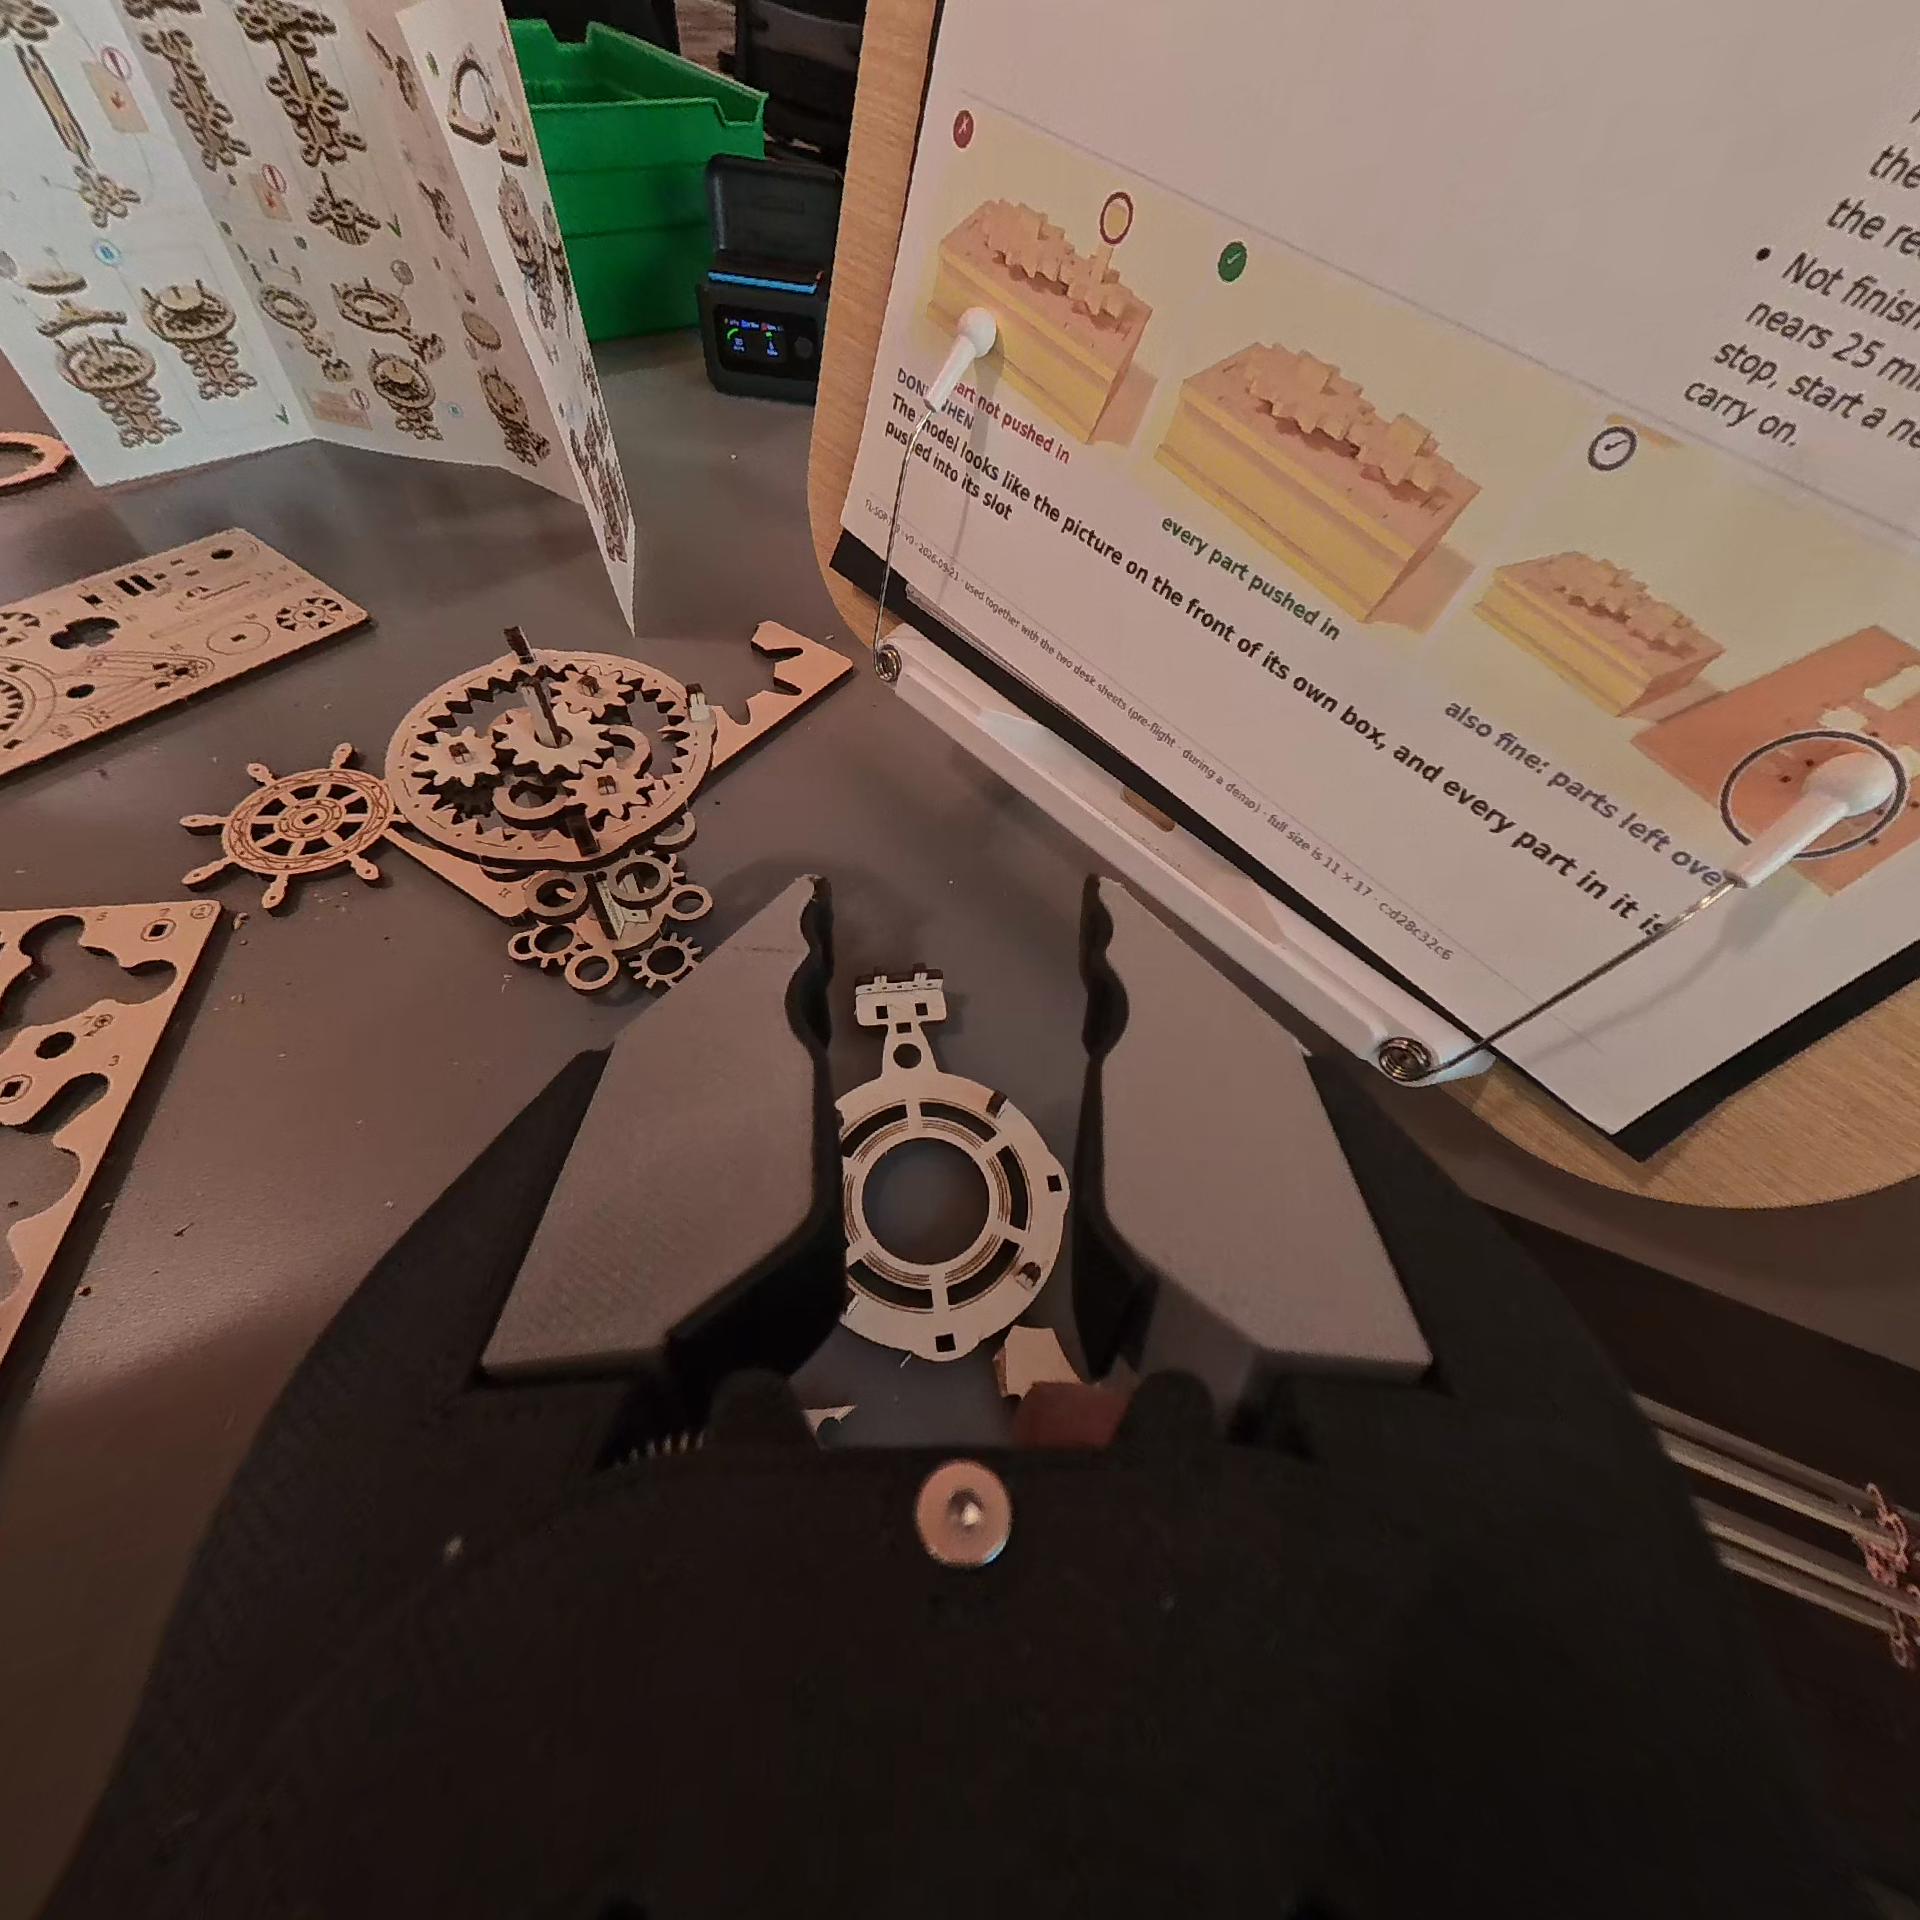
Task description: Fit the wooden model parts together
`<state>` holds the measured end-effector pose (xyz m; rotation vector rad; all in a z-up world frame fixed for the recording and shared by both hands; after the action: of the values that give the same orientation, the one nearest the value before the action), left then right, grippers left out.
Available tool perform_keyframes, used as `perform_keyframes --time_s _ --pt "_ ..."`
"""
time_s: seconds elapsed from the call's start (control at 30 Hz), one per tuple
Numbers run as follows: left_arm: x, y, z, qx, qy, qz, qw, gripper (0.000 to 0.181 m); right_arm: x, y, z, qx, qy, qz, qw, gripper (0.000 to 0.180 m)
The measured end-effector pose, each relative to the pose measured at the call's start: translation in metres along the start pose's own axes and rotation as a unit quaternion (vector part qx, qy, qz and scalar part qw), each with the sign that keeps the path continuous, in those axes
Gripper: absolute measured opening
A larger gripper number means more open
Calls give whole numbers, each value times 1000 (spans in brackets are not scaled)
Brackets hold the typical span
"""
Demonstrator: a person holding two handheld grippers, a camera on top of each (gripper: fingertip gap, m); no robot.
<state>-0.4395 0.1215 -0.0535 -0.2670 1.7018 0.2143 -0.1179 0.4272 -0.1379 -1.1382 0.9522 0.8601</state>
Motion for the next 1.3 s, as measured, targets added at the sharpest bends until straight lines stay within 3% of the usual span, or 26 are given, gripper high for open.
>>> perform_keyframes --time_s 0.43,1.3 --pt "-8 0 25 35 26 15 999 31 2 2 1 3 0 -4 1000 45" --pt "-14 -5 23 27 18 40 999 29 1 1 -2 2 -5 -10 1000 44"
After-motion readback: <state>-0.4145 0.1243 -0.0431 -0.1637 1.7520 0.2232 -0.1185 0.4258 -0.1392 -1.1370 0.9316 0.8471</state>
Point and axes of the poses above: each gripper's, where its closed fingertips meet, y out along the fingers, x out of its underside, z = x × y across the jaws, the point moved 7 cm from there along -y, back along the fingers, and after that the axes turned 8 degrees about x, right-handed, at the moved point
